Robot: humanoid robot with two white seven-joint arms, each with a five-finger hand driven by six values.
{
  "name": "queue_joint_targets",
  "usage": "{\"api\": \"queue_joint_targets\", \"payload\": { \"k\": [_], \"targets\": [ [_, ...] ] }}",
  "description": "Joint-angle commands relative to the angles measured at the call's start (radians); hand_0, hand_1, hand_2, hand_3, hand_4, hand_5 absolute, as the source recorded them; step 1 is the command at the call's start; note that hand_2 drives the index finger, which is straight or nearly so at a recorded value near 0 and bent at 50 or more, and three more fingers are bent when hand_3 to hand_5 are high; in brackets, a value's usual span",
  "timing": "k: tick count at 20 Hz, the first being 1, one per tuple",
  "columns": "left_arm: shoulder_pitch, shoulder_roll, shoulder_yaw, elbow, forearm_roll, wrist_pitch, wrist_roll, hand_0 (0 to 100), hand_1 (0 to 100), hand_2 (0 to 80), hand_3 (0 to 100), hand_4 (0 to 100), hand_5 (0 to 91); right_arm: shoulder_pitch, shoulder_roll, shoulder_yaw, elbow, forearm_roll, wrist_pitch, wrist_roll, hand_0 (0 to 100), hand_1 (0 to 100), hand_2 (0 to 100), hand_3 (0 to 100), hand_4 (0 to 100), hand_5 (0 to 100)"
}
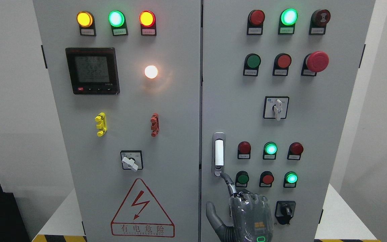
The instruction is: Release door handle
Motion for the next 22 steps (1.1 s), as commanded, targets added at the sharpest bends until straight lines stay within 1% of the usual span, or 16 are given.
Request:
{"api": "queue_joint_targets", "payload": {
  "k": [1, 2, 4, 11, 12, 15, 20, 22],
  "targets": [
    [0.0, 0.0, -0.012, -0.015, 0.0, 0.0, 0.0, 12, 39, 0.0, 0, 0, 0.0, -0.012, 0.001, -0.015, -0.007, -0.006, 0.0, 0.01, 48, 33, 92, 100, 100, 97],
    [0.0, 0.0, -0.012, -0.015, 0.0, 0.0, 0.0, 12, 39, 0.0, 0, 0, 0.0, -0.02, 0.001, -0.023, -0.007, -0.007, 0.0, 0.01, 45, 33, 96, 100, 100, 97],
    [0.0, 0.0, -0.012, -0.015, 0.0, 0.0, 0.0, 12, 39, 0.0, 0, 0, 0.0, -0.026, 0.001, -0.029, -0.007, -0.036, 0.0, 0.012, 43, 30, 99, 100, 100, 98],
    [0.0, 0.0, -0.012, -0.015, 0.0, 0.0, 0.0, 12, 39, 0.0, 0, 0, 0.0, -0.053, 0.005, -0.034, -0.021, -0.058, 0.003, 0.021, 41, 30, 100, 100, 100, 97],
    [0.0, 0.0, -0.012, -0.015, 0.0, 0.0, 0.0, 12, 39, 0.0, 0, 0, 0.0, -0.055, 0.005, -0.037, -0.027, -0.058, 0.003, 0.023, 41, 29, 100, 100, 100, 97],
    [0.0, 0.0, -0.012, -0.015, 0.0, 0.0, 0.0, 12, 39, 0.0, 0, 0, 0.0, -0.058, 0.005, -0.037, -0.039, -0.058, 0.009, 0.053, 40, 25, 100, 100, 100, 97],
    [0.0, 0.0, -0.012, -0.015, 0.0, 0.0, 0.0, 12, 39, 0.0, 0, 0, 0.0, -0.058, 0.005, -0.035, -0.066, -0.055, 0.01, 0.075, 42, 16, 100, 100, 100, 97],
    [0.0, 0.0, -0.012, -0.015, 0.0, 0.0, 0.0, 12, 39, 0.0, 0, 0, 0.0, -0.058, 0.005, -0.035, -0.066, -0.055, 0.01, 0.078, 40, 14, 100, 100, 100, 97]
  ]
}}
